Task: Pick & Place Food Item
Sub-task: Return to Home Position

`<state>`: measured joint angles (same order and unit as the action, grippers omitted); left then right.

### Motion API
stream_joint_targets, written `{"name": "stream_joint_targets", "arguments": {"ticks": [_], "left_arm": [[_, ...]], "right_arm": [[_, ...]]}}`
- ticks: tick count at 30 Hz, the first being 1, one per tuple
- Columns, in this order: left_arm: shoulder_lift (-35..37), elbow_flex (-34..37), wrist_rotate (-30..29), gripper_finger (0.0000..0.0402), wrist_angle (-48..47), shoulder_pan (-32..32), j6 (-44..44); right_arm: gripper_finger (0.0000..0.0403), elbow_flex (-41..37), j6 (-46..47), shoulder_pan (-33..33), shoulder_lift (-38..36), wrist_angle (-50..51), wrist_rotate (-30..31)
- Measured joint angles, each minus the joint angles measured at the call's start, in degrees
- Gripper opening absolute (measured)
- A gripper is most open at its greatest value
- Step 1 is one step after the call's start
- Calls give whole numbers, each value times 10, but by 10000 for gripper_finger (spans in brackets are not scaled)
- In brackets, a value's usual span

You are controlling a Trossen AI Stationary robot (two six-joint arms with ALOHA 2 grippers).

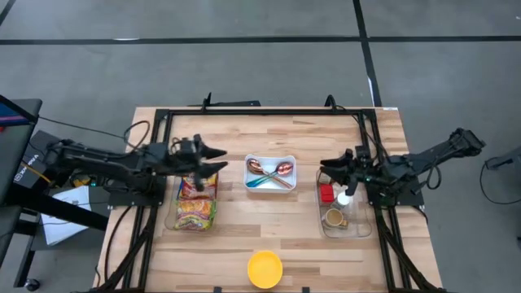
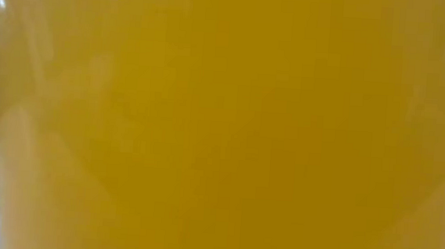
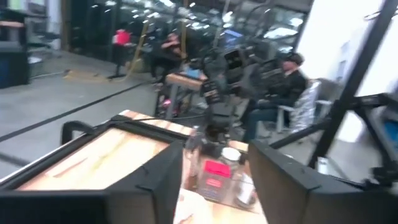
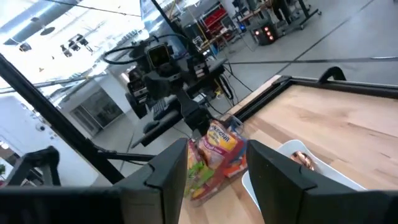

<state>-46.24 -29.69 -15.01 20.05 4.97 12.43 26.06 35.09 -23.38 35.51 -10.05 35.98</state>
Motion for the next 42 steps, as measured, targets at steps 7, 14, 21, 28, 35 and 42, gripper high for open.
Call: {"name": "stream_joint_targets", "arguments": {"ticks": [7,14,21,28,35,42], "left_arm": [[196,122,64,60,1,2,0],[366,217,86,8,-54,2,-1],[462,251,102,2,-158,2,-45],[462,251,79,2,-236,1,-89],[462,251,78,1,-273,1,-96],[462,251,78,5,-282,1,-70]], "right_arm": [[159,0,8,0,1,0,34],[159,0,9,0,1,-14,75],[159,0,9,0,1,-16,76],[159,0,24,-1,13,-27,75],[159,1,39,11,49,-26,76],[159,0,50,23,78,-29,75]]}}
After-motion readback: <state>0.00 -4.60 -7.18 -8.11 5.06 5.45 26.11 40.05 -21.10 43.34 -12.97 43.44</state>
